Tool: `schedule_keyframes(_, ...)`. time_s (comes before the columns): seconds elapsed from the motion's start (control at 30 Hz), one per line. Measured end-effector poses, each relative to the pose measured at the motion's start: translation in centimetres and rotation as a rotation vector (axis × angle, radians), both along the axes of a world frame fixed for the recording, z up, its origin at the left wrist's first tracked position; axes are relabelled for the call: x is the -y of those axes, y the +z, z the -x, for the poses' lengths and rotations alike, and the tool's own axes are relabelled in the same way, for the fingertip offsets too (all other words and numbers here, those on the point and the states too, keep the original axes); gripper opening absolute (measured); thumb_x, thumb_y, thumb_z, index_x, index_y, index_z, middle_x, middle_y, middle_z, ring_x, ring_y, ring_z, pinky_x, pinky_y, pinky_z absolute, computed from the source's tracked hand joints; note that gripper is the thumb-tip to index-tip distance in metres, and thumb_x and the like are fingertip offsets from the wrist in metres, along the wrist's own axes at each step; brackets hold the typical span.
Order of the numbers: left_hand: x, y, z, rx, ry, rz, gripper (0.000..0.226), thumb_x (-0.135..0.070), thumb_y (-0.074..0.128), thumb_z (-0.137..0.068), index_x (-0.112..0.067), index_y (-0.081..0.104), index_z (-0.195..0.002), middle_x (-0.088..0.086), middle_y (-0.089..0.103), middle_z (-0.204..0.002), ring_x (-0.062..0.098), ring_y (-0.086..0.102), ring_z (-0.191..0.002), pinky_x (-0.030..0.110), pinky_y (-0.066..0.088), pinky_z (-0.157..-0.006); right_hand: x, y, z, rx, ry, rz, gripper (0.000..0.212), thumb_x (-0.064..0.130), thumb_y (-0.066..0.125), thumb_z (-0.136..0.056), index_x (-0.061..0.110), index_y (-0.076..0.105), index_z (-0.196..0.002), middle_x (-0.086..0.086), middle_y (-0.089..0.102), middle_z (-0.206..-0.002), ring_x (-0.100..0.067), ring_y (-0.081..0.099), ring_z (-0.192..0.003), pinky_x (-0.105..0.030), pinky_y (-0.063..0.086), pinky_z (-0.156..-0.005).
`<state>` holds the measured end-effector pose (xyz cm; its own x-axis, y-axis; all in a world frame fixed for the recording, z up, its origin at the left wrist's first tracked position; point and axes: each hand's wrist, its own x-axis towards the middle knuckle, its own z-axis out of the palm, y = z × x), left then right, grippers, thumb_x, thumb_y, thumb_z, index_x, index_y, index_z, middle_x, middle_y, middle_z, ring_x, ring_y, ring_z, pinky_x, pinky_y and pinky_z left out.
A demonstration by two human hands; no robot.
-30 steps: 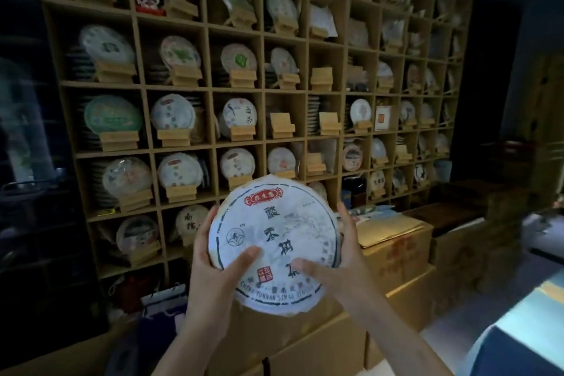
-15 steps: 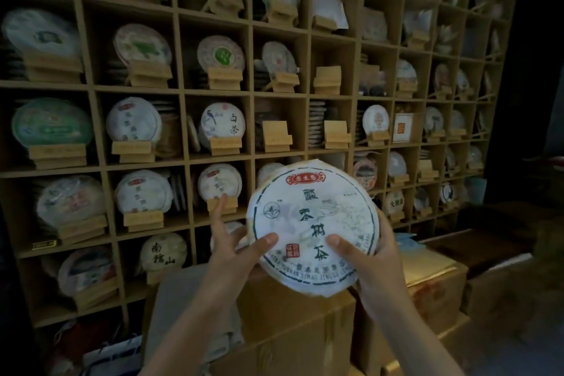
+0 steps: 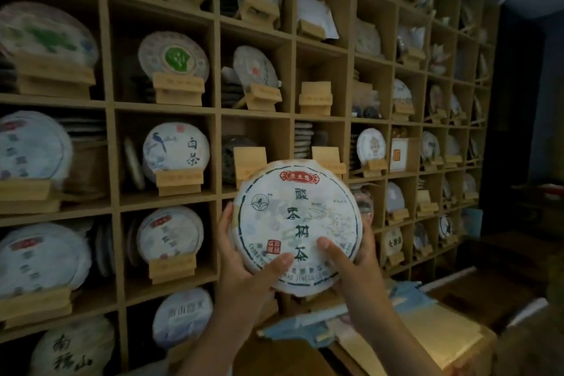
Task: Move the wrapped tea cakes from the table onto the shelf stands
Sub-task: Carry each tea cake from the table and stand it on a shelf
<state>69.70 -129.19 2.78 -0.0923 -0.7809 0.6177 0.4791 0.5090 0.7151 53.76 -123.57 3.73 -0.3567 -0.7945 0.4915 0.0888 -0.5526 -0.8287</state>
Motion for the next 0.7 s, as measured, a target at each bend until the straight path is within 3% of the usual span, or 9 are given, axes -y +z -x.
schedule_keyframes(0.1, 5.8, 1.5, 1.1, -0.014, -0.018, 0.056, 0.101, -0.011, 0.091, -0.053, -0.072, 0.042, -0.117, -0.031, 0.057, -0.124, -0.003, 0.062, -0.11, 0.028, 0.06, -0.072, 5.2, 1.8, 2.3, -0.067, -0.003, -0.016, 0.085, 0.049, 0.081, -0.067, 0.055, 0.034, -0.138, 0.009, 0.051, -0.14, -0.015, 0.059, -0.117, -0.035, 0.062, -0.072)
schedule_keyframes(0.23, 11.5, 2.2, 2.8, -0.028, -0.041, 0.046, 0.104, -0.019, 0.094, -0.049, -0.068, 0.04, -0.125, -0.033, 0.059, -0.122, -0.002, 0.064, -0.107, 0.03, 0.06, -0.068, 10.7, 2.7, 4.0, -0.232, -0.089, 0.03, 0.103, 0.059, 0.081, -0.06, 0.06, 0.02, -0.142, 0.01, 0.033, -0.155, -0.017, 0.047, -0.134, -0.049, 0.054, -0.098)
schedule_keyframes(0.3, 13.8, 2.0, 3.4, -0.02, -0.045, 0.009, 0.108, -0.028, 0.098, -0.044, -0.068, 0.039, -0.124, -0.032, 0.059, -0.122, -0.002, 0.065, -0.106, 0.033, 0.061, -0.067, 13.4, 2.7, 4.3, -0.215, -0.038, 0.041, 0.103, 0.046, 0.085, -0.064, 0.054, 0.022, -0.144, 0.01, 0.044, -0.148, -0.013, 0.055, -0.127, -0.046, 0.056, -0.094)
schedule_keyframes(0.37, 15.9, 1.8, 3.7, 0.004, -0.035, -0.002, 0.11, -0.036, 0.1, -0.04, -0.07, 0.037, -0.125, -0.032, 0.058, -0.123, -0.001, 0.064, -0.108, 0.033, 0.06, -0.07, 16.0, 2.5, 4.6, -0.15, 0.037, 0.044, 0.088, 0.033, 0.086, -0.069, 0.054, 0.035, -0.137, 0.01, 0.059, -0.134, -0.013, 0.065, -0.114, -0.041, 0.061, -0.084)
schedule_keyframes(0.47, 18.8, 1.4, 4.1, 0.031, 0.001, 0.005, 0.108, -0.038, 0.099, -0.041, -0.069, 0.039, -0.124, -0.031, 0.059, -0.124, 0.001, 0.064, -0.11, 0.032, 0.06, -0.072, 19.6, 2.0, 5.4, -0.049, 0.112, 0.043, 0.076, 0.026, 0.088, -0.068, 0.053, 0.046, -0.126, 0.016, 0.067, -0.119, -0.011, 0.07, -0.104, -0.036, 0.062, -0.074)
schedule_keyframes(0.63, 22.1, 1.3, 5.1, 0.118, 0.02, -0.027, 0.101, -0.034, 0.098, -0.045, -0.074, 0.04, -0.117, -0.033, 0.061, -0.119, 0.001, 0.066, -0.106, 0.035, 0.061, -0.07, 24.7, 1.5, 7.3, 0.07, 0.211, 0.031, 0.08, 0.023, 0.087, -0.064, 0.043, 0.05, -0.131, 0.006, 0.069, -0.123, -0.021, 0.069, -0.108, -0.049, 0.06, -0.08)
schedule_keyframes(0.7, 23.3, 2.4, 5.4, 0.174, 0.024, -0.055, 0.092, -0.042, 0.095, -0.048, -0.074, 0.04, -0.114, -0.032, 0.064, -0.114, 0.003, 0.068, -0.102, 0.036, 0.061, -0.066, 26.6, 1.7, 8.4, 0.09, 0.245, 0.054, 0.08, 0.023, 0.087, -0.063, 0.042, 0.051, -0.132, 0.005, 0.069, -0.123, -0.021, 0.069, -0.109, -0.05, 0.06, -0.082)
